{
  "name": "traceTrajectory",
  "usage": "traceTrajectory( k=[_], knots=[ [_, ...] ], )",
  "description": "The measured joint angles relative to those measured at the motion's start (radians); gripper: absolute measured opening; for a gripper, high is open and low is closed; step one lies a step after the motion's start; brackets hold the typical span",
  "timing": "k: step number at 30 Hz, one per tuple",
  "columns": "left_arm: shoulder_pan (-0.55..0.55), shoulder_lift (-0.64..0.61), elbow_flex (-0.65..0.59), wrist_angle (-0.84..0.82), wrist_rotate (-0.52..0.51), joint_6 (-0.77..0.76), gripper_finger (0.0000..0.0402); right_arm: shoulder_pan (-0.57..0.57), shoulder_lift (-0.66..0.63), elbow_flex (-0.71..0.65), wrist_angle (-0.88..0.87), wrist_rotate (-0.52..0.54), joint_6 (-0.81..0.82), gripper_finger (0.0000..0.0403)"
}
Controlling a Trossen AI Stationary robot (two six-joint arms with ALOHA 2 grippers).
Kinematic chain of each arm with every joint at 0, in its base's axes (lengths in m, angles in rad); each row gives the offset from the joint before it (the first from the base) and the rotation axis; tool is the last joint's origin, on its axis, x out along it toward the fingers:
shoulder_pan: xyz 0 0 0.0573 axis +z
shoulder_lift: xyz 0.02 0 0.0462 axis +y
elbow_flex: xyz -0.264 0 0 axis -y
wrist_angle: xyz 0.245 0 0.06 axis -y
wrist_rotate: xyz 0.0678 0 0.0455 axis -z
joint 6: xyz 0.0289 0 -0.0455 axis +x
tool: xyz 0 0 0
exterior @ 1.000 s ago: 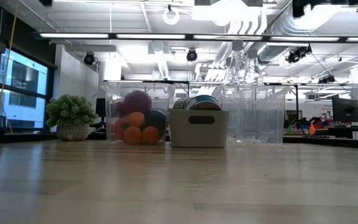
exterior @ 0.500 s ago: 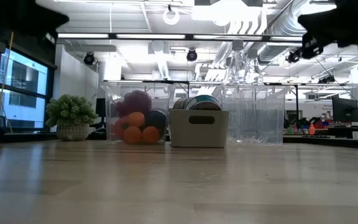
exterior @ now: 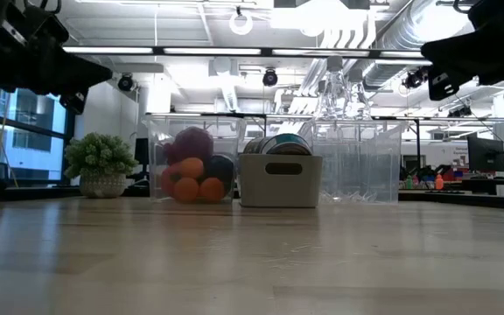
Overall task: Pick & Place Food Item
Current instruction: Return to Home Position
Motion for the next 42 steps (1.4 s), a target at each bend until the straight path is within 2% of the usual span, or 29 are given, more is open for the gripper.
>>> traceTrajectory(
  k=[6, 13, 16, 21, 27, 30, 38, 42],
  knots=[
    [0.0, 0.0, -0.003, 0.004, -0.017, -0.007, 0.0, 0.0, -0.077, 0.001, -0.087, 0.002, -0.04, 0.0004],
    [0.001, 0.0, -0.003, -0.007, -0.017, 0.032, 0.0, 0.0, -0.244, 0.032, -0.167, 0.003, -0.075, 0.0004],
    [0.014, 0.0, -0.004, -0.008, -0.028, 0.059, 0.0, 0.0, -0.31, 0.031, -0.201, 0.042, -0.076, 0.0004],
    [0.056, 0.0, -0.006, -0.009, -0.04, 0.06, 0.0, 0.0, -0.305, 0.031, -0.217, 0.11, -0.115, 0.0004],
    [0.124, 0.009, -0.01, -0.012, -0.045, 0.084, 0.0, 0.0, -0.3, 0.031, -0.251, 0.263, -0.168, 0.0004],
    [0.15, 0.039, -0.01, -0.015, -0.043, 0.076, 0.0, 0.0, -0.299, 0.031, -0.259, 0.264, -0.167, 0.0004],
    [0.162, 0.145, -0.012, -0.02, 0.086, 0.089, 0.0, 0.0, -0.3, 0.031, -0.259, 0.261, -0.167, 0.0004],
    [0.162, 0.171, -0.013, -0.003, 0.1, 0.074, 0.0, 0.0, -0.3, 0.031, -0.259, 0.261, -0.167, 0.0004]
  ],
)
